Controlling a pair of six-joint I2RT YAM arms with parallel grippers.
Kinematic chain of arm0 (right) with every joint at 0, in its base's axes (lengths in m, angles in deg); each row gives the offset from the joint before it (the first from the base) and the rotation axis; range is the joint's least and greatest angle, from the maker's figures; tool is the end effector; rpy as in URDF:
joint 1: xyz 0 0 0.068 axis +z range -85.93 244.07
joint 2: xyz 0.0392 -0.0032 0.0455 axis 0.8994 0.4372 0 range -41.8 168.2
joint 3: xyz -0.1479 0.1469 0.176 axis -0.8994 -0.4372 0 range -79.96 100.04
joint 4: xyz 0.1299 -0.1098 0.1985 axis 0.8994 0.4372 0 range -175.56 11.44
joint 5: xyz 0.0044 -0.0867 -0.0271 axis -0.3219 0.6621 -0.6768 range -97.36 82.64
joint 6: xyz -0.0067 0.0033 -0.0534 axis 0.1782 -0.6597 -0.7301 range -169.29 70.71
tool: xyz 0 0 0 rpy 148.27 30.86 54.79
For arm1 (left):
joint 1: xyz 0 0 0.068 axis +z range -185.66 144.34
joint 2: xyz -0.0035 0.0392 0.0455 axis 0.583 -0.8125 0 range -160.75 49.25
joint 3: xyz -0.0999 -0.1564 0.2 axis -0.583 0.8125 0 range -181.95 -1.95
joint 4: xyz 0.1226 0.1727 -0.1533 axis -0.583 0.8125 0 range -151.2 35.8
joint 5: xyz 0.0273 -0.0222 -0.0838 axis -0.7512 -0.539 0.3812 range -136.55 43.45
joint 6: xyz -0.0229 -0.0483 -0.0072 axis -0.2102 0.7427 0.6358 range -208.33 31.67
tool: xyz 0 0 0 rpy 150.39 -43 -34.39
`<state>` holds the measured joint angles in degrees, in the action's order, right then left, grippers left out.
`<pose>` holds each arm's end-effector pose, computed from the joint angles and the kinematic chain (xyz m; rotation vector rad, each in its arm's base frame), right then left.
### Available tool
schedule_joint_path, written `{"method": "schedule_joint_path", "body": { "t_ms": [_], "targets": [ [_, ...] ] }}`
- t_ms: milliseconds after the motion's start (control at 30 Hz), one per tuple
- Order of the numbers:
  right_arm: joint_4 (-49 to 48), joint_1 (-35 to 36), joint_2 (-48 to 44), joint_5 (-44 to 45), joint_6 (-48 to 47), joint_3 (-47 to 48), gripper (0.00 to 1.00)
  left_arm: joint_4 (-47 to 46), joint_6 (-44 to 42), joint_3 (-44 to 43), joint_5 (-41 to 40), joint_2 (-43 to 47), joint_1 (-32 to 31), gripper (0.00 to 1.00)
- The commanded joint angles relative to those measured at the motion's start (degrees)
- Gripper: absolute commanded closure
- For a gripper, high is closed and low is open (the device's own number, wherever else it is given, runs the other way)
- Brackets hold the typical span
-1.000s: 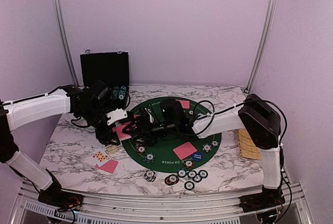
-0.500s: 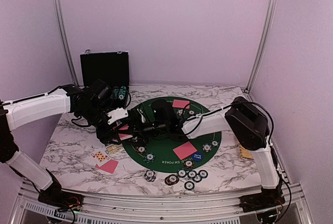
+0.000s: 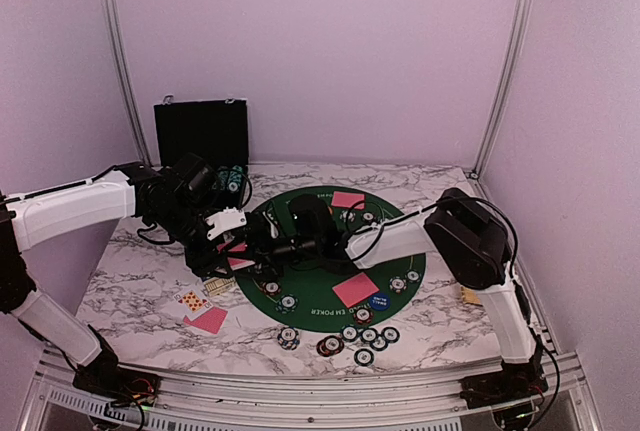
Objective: Distribute texas hold em gaming equipment
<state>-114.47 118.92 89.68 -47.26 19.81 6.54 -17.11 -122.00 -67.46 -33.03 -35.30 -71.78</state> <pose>0.2739 0.4284 0.1525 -0.3413 2.3837 1.9391 0.2335 -0.1808 0.2563 1.5836 2.1385 -0.3288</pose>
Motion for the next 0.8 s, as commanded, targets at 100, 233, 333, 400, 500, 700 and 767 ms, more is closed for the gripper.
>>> {"method": "schedule_joint_path", "body": {
  "t_ms": [100, 233, 333, 400, 500, 700, 767],
  "targets": [
    [-1.98, -1.78, -2.41, 0.7, 0.29, -4.63, 0.24, 0.41, -0.43, -0.32, 1.38, 0.83, -0.18, 1.0],
    [-1.94, -2.32, -3.75, 0.7, -0.35, -6.32, 0.26, 0.45, -0.43, -0.11, 1.36, 0.92, -0.18, 1.0],
    [-2.18, -2.79, -4.64, 0.57, -0.41, -7.33, 0.29, 0.43, -0.34, -0.14, 1.3, 0.9, -0.18, 1.0],
    [-2.66, -2.98, -5.33, 0.48, -0.41, -7.79, 0.31, 0.4, -0.25, -0.09, 1.33, 0.89, -0.18, 1.0],
    [-2.75, -3.08, -6.39, 0.23, -0.61, -8.01, 0.35, 0.46, -0.25, -0.05, 1.31, 0.82, -0.18, 1.0],
    [-3.04, -3.02, -8.73, -0.33, -1.04, -8.65, 0.39, 0.42, -0.25, -0.03, 1.33, 0.9, -0.18, 1.0],
    [-3.16, -2.99, -9.29, -0.55, -1.03, -8.95, 0.38, 0.46, -0.26, -0.05, 1.32, 0.91, -0.18, 1.0]
  ]
}}
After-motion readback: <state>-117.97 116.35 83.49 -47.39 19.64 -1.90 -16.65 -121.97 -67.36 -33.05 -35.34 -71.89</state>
